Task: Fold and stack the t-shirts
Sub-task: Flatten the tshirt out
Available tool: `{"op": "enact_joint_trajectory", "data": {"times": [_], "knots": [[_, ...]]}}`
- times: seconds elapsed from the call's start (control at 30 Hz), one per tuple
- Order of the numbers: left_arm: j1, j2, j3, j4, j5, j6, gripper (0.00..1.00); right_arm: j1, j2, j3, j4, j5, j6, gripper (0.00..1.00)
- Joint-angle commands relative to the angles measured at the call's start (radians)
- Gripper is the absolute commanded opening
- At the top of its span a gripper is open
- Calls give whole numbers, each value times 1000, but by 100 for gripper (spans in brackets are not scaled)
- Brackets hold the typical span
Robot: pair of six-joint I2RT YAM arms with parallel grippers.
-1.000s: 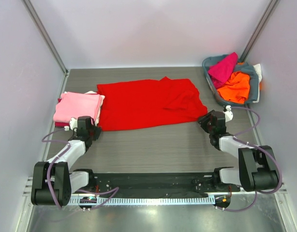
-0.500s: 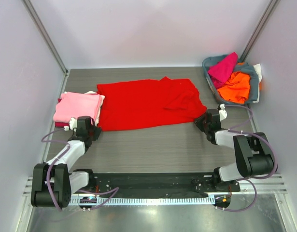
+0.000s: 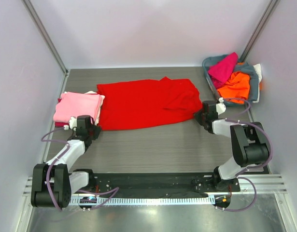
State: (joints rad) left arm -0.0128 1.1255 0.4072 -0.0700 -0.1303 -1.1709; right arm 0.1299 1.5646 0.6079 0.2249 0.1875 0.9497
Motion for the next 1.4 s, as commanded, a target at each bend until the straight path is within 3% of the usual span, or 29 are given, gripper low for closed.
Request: {"op": "enact_joint_trajectory", "data": {"times": [0.0, 0.17, 0.37, 0.77, 1.07, 1.2, 1.37], "knots": [[8, -9, 36, 2, -20, 16, 0, 2, 70, 67, -202, 81, -9, 34], [8, -9, 38, 3, -22, 17, 0, 4, 117, 133, -297, 101, -26, 27], [8, -6, 36, 4, -22, 24, 0, -7, 112, 142, -305, 116, -46, 1], [8, -15, 45, -10, 1, 45, 0, 13, -156, 38, -387, 70, -92, 1], [8, -108, 48, -114, 31, 77, 0, 11, -391, -42, -453, 138, -126, 1], [8, -158, 108, -209, 29, 100, 0, 11, -414, 19, -489, 130, -124, 1], [8, -121, 316, -304, 12, 111, 0, 4, -312, 277, -559, 81, -141, 1]]}}
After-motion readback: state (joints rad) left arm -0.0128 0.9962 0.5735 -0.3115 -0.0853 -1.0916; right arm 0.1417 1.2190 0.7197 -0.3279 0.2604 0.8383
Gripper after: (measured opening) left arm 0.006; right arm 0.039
